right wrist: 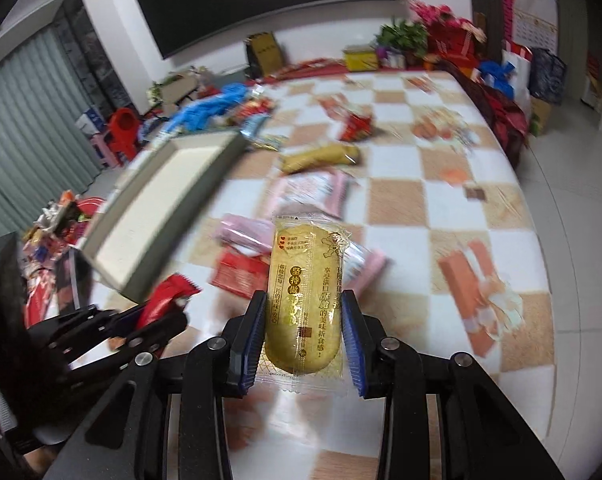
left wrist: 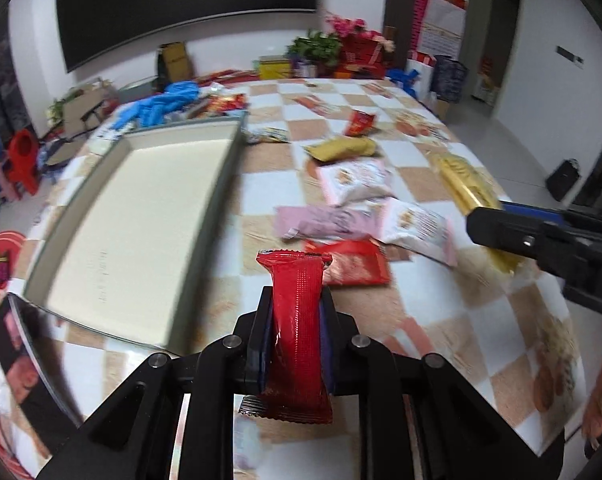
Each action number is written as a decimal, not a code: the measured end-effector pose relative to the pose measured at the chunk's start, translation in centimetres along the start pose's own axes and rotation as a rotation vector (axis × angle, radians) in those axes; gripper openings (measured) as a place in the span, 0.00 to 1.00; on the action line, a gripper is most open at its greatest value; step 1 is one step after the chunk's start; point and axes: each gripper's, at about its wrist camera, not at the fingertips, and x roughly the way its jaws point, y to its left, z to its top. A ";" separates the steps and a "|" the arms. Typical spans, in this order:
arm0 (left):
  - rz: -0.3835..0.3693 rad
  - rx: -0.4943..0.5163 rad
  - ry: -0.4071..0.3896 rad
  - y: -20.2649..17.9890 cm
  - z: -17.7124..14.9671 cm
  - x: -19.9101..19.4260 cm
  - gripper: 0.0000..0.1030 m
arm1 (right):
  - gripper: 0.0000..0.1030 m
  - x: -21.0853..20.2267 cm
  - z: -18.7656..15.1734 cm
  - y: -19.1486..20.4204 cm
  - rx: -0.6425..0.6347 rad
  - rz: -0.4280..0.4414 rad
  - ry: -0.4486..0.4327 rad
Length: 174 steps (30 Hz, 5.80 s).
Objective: Organize snacks
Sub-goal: 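Carry the red bar and yellow cake packet into the grey tray and release both, then grasp the red square snack bag with the left gripper, then grasp the white Crispy Cranberry packet with the right gripper while the left gripper holds the red bag, then carry the red bag and Crispy Cranberry packet into the grey tray and release both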
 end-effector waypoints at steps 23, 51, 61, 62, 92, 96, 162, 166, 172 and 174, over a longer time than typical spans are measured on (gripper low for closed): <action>0.155 -0.368 0.107 14.7 6.6 6.6 0.21 | 0.37 10.2 11.3 11.4 -0.087 0.188 0.047; 0.049 -0.294 -0.013 11.5 5.5 2.6 0.70 | 0.68 9.9 11.9 8.9 0.016 0.156 -0.037; -0.117 -0.032 0.034 -1.0 0.6 3.1 0.77 | 0.68 1.7 -2.6 -3.2 0.061 -0.198 -0.047; -0.115 -0.013 0.035 -1.7 0.7 3.6 0.77 | 0.68 1.7 -3.3 -4.0 0.067 -0.216 -0.037; -0.266 0.039 0.064 -1.7 -1.8 5.3 0.21 | 0.99 2.9 -5.9 -6.8 0.108 -0.089 -0.034; -0.259 -0.002 0.047 0.0 -2.2 5.0 0.21 | 0.99 2.5 -4.9 -5.2 0.037 -0.076 0.002; -0.065 0.036 -0.006 0.0 -2.4 5.4 0.21 | 0.41 7.9 -3.0 1.7 -0.107 -0.202 -0.011; -0.049 0.041 -0.006 -0.1 -2.4 5.4 0.21 | 0.41 7.9 -3.0 1.6 -0.108 -0.202 -0.012; -0.038 0.035 -0.006 0.0 -2.4 5.4 0.21 | 0.41 7.9 -3.1 1.6 -0.108 -0.202 -0.012; -0.035 0.037 -0.006 0.0 -2.4 5.4 0.21 | 0.41 7.9 -3.1 1.6 -0.108 -0.202 -0.012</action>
